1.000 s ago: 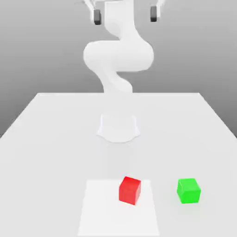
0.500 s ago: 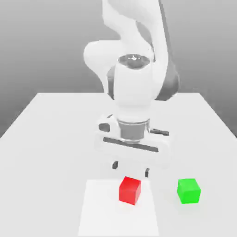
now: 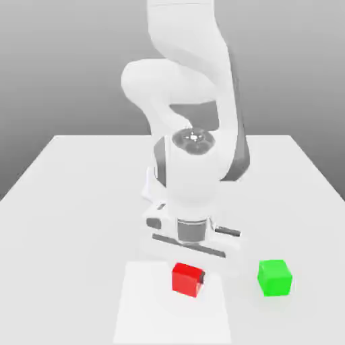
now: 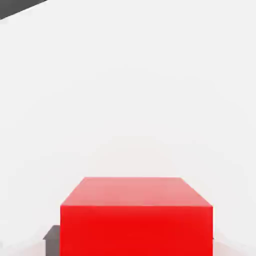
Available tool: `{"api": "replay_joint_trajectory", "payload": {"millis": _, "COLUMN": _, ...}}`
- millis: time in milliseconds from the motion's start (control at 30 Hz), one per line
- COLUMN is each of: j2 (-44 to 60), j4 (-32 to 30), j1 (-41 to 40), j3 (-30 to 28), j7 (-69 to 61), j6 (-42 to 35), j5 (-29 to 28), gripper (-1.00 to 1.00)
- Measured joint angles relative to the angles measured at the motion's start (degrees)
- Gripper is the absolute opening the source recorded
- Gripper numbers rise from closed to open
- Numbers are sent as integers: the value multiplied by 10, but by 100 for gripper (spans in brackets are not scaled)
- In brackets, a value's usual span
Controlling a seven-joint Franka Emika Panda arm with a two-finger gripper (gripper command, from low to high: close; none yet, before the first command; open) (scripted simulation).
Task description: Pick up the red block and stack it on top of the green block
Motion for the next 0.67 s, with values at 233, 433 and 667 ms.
{"api": "replay_joint_trajectory", "payload": {"millis": 233, "j2": -93, "j4": 13, "j1": 28, "j3": 61, "j7": -15, "j6": -105, "j5": 43, "gripper": -100}}
{"api": "replay_joint_trajectory", "payload": {"millis": 433, "j2": -61, "j4": 58, "j1": 170, "j3": 104, "j7": 26, "j6": -119, "j5": 21, "gripper": -100}}
{"api": "replay_joint_trajectory", "payload": {"millis": 667, "j2": 12, "j4": 64, "j1": 170, "j3": 73, "j7": 66, "j6": -54, "j5": -33, "gripper": 100}}
